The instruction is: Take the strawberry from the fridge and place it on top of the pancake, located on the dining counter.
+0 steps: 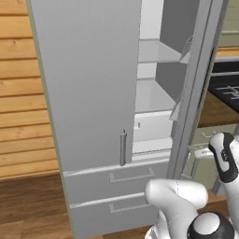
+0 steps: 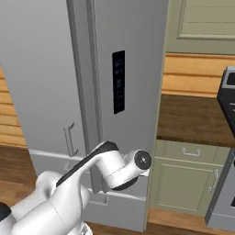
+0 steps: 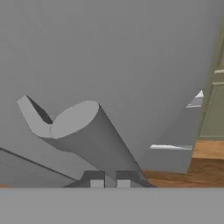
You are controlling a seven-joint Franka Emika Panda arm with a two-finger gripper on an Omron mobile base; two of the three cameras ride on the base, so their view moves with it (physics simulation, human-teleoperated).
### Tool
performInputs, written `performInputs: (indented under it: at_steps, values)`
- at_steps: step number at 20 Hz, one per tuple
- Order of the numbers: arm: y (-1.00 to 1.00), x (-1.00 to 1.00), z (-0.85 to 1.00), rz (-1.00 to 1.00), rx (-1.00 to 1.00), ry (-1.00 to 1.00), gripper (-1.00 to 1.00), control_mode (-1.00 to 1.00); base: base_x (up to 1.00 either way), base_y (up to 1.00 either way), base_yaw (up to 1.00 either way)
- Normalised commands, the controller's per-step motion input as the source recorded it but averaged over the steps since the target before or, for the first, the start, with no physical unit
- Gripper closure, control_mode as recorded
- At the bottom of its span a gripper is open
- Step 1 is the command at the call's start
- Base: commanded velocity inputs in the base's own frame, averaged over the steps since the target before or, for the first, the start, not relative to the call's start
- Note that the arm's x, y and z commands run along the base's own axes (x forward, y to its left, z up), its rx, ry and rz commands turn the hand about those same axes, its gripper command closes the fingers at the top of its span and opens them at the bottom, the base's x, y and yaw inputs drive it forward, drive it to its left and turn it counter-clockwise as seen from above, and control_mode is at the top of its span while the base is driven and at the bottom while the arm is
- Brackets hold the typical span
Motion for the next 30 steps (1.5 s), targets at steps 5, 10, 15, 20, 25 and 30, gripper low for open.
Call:
performInputs:
  at_steps: [5, 10, 15, 20, 25, 30]
  values:
    - [-0.36, -0.41, 0.00, 0.00, 0.09, -0.02, -1.00, -1.00, 0.00, 0.00, 0.00]
    - [-0.35, -0.49, 0.08, 0.00, 0.02, -0.02, -1.00, -1.00, 0.00, 0.00, 0.00]
    - [0.17, -0.82, 0.70, -0.12, -0.19, 0.00, -1.00, -1.00, 0.00, 0.00, 0.00]
    - [0.68, -0.36, 1.00, -0.21, -0.40, 0.12, -1.00, -1.00, 0.00, 0.00, 0.00]
    - [1.00, -0.19, 0.97, -0.12, -0.43, 0.14, -1.00, -1.00, 0.00, 0.00, 0.00]
    - [1.00, 0.00, 0.86, -0.10, -0.55, 0.31, -1.00, -1.00, 0.00, 0.00, 0.00]
